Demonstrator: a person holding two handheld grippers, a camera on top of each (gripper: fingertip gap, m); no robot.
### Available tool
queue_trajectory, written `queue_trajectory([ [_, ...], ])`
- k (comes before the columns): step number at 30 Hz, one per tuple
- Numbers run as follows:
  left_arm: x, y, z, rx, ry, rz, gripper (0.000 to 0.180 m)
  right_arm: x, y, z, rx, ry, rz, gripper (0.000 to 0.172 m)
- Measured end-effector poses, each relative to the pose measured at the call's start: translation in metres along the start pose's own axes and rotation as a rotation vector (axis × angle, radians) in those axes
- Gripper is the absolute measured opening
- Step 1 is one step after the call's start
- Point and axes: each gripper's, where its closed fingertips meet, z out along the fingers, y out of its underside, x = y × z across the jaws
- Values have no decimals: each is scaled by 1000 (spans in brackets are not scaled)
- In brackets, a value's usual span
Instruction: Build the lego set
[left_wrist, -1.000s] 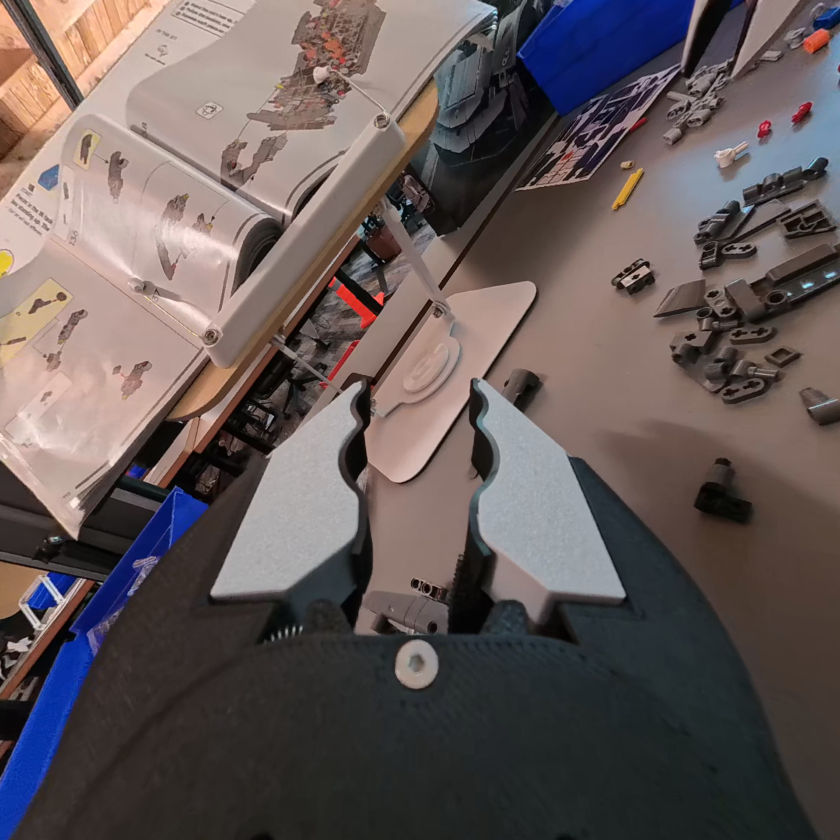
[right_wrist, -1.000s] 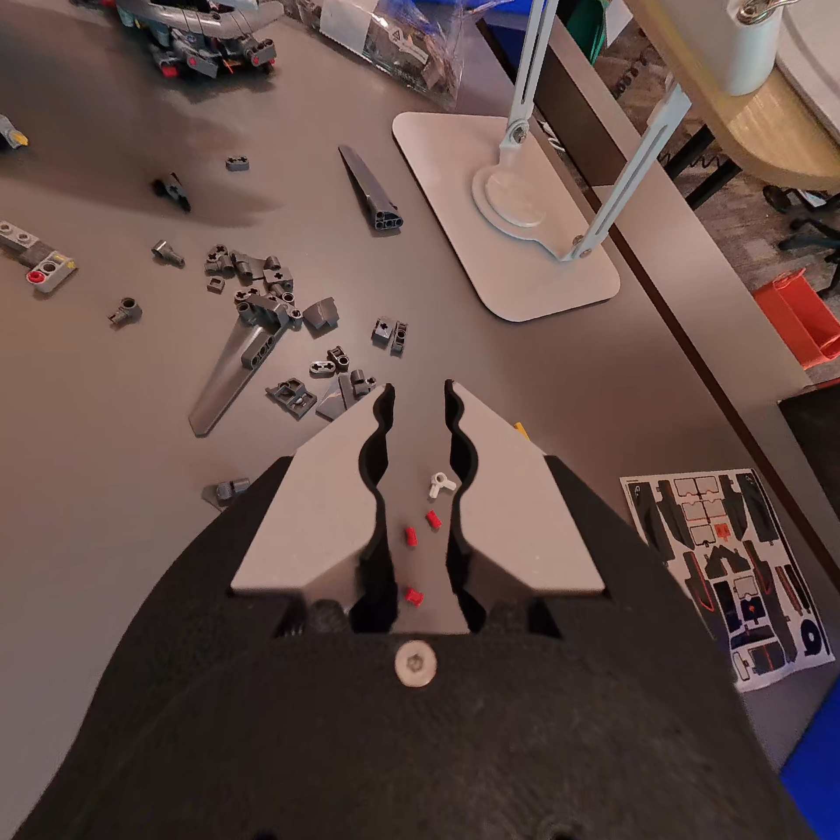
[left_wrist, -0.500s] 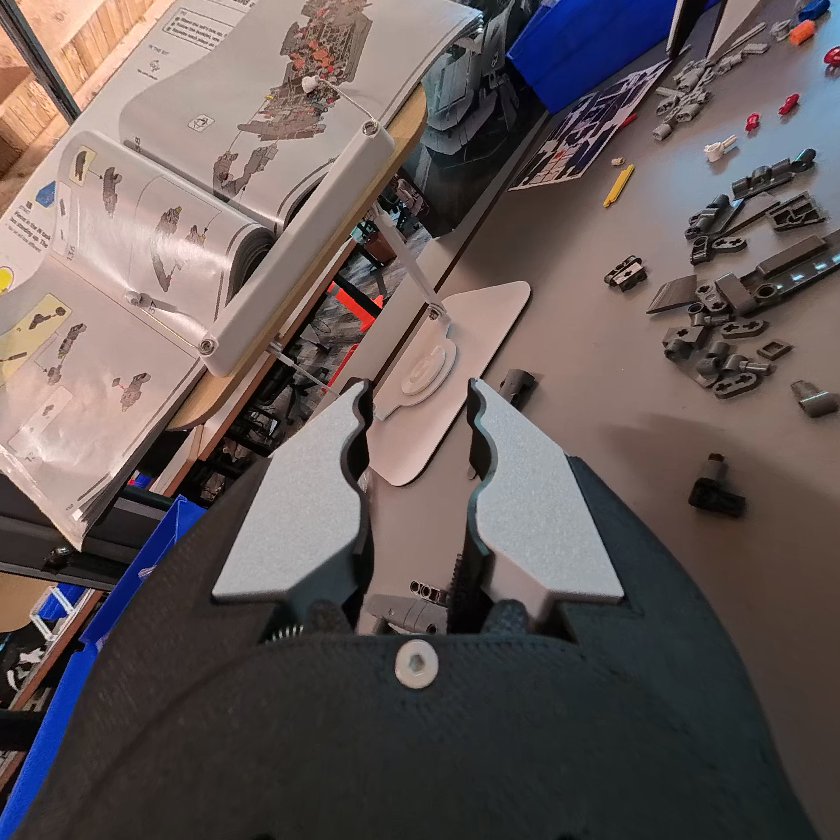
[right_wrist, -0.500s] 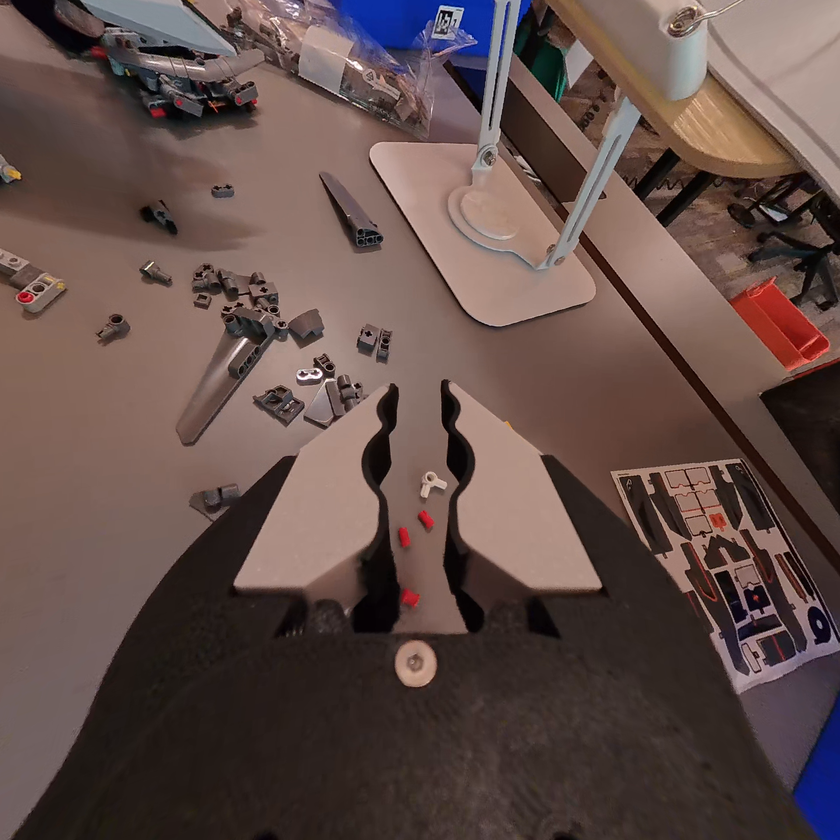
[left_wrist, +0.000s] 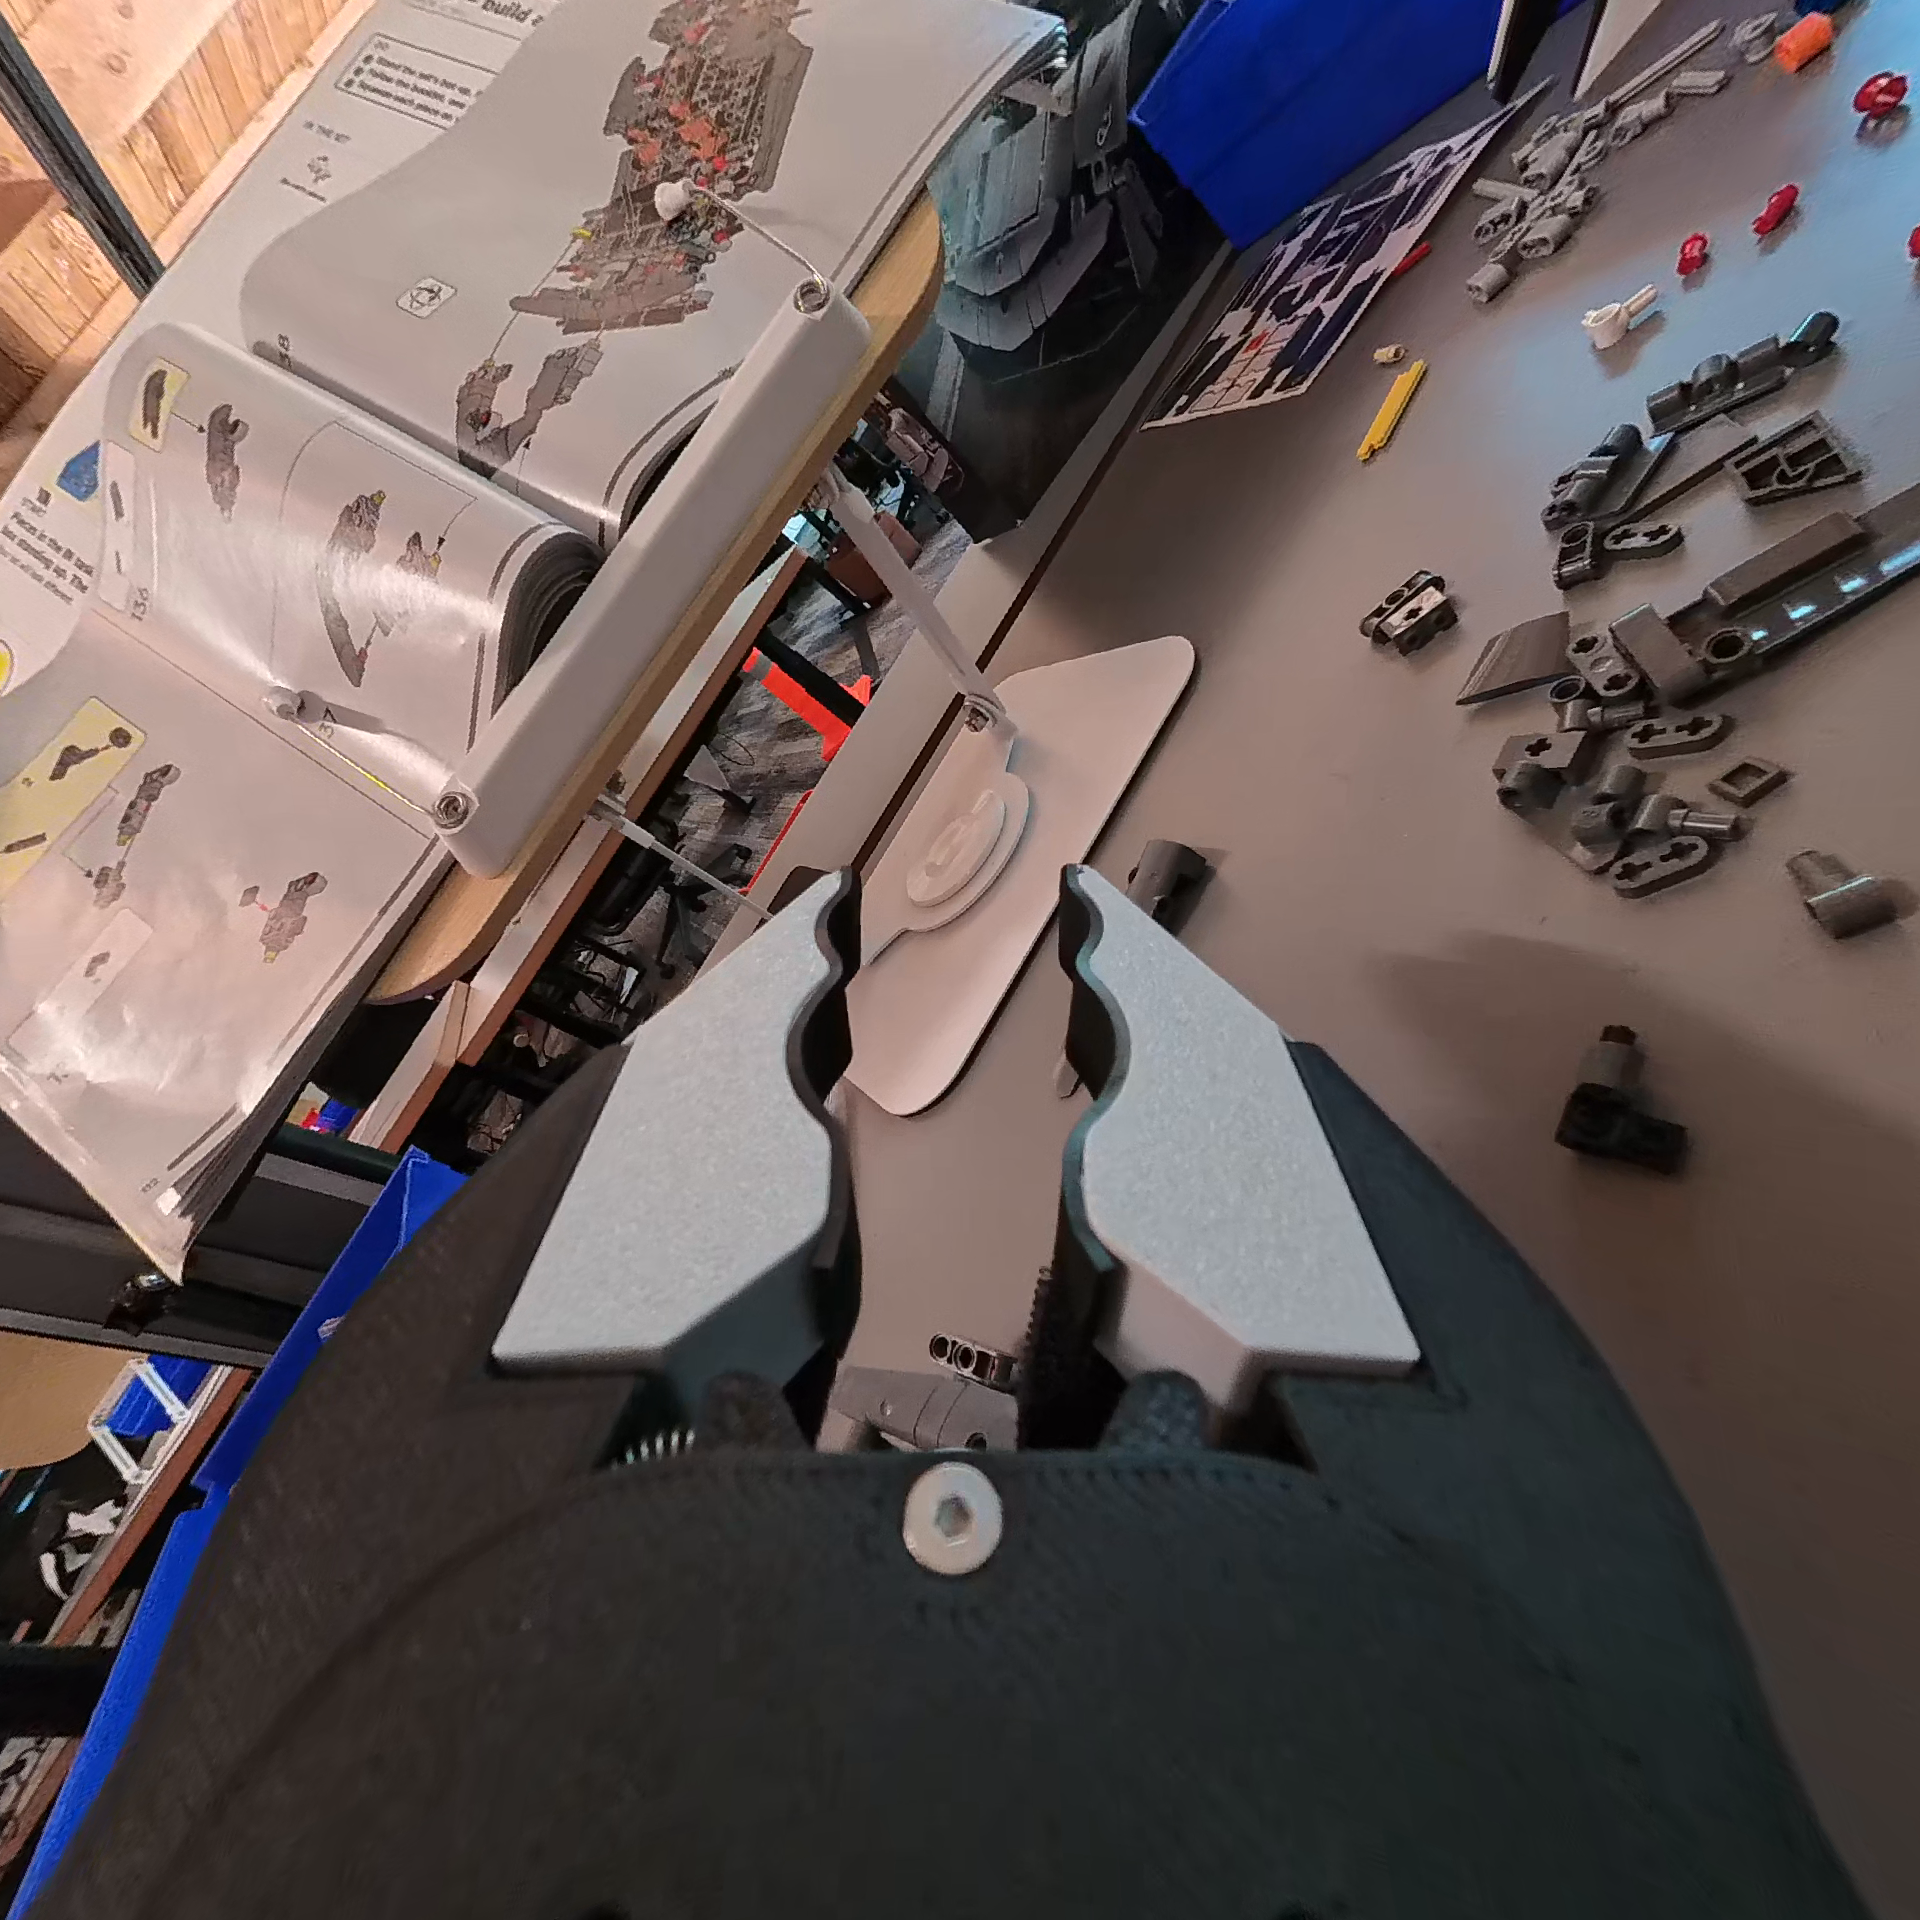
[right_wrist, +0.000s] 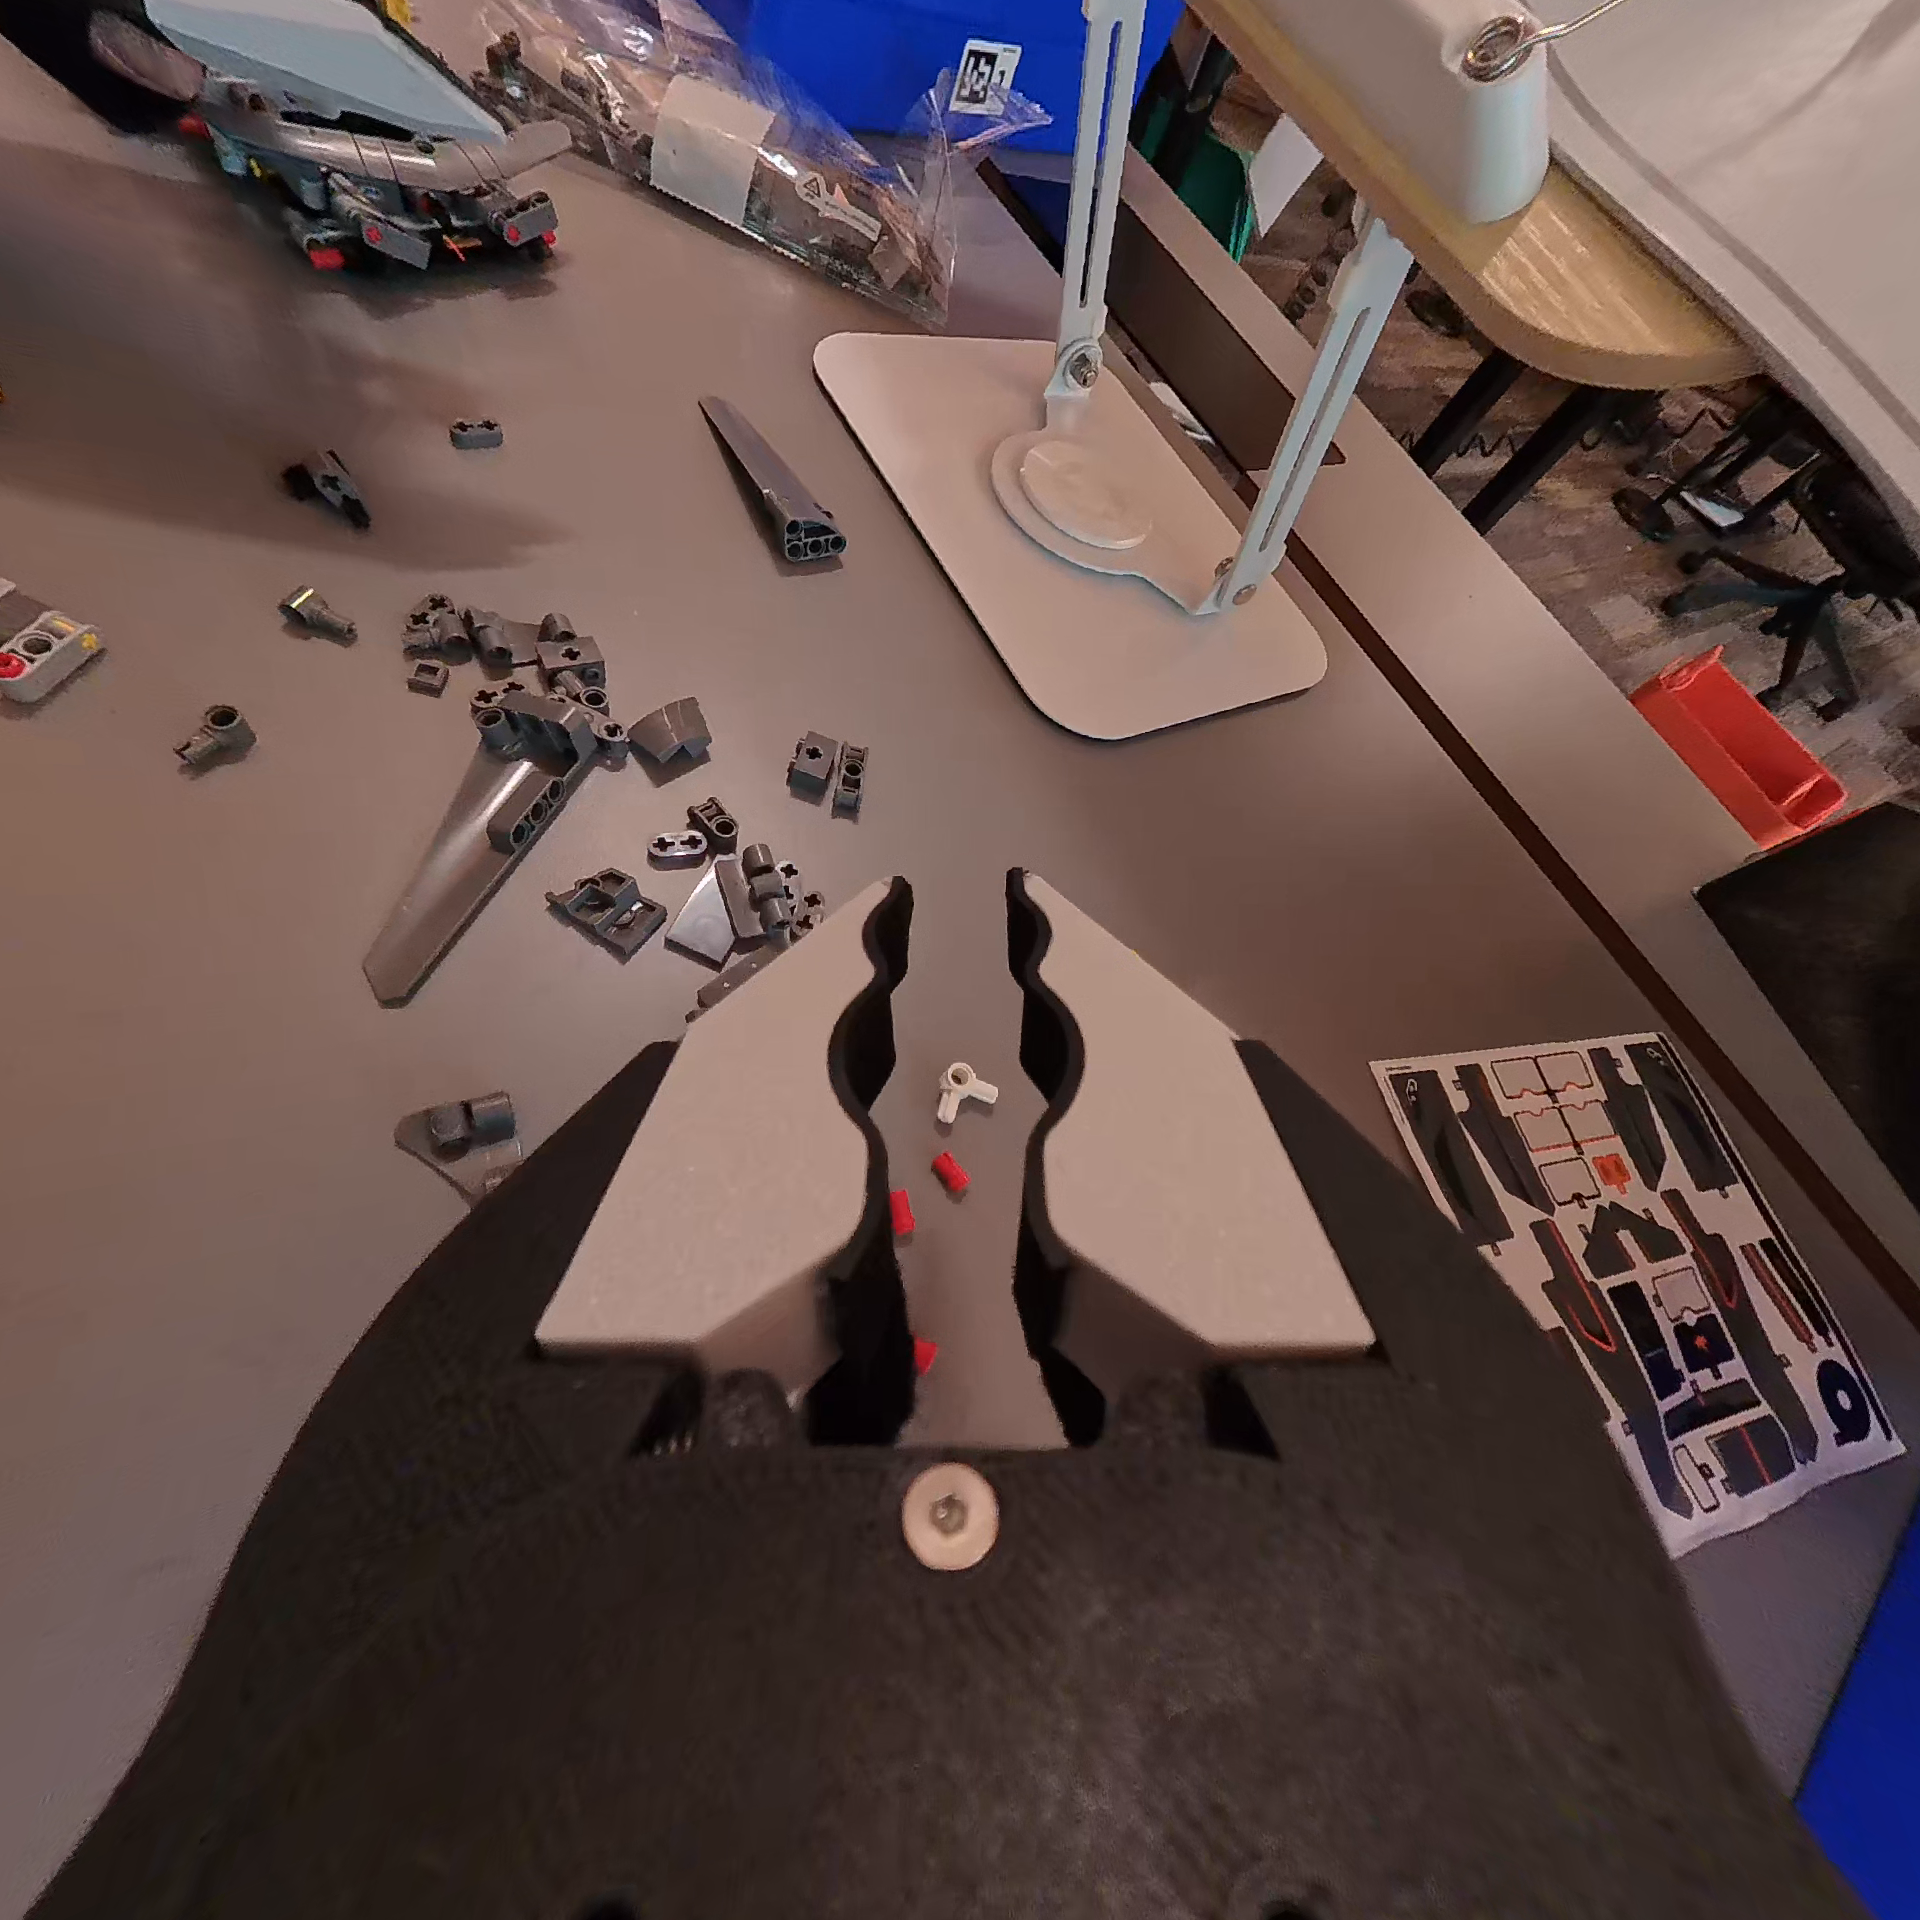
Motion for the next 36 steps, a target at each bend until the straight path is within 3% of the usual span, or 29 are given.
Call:
queue_trajectory([
  [13,4,0,1,-1,15,-2,36,-3,7,3,-10,-22,-5,21],
  [26,6,2,3,-8,21,-4,36,-2,11,-21,-65,-80,-12,22],
  [36,5,7,5,-27,17,-6,36,-25,-6,0,-72,-160,-86,21],
])
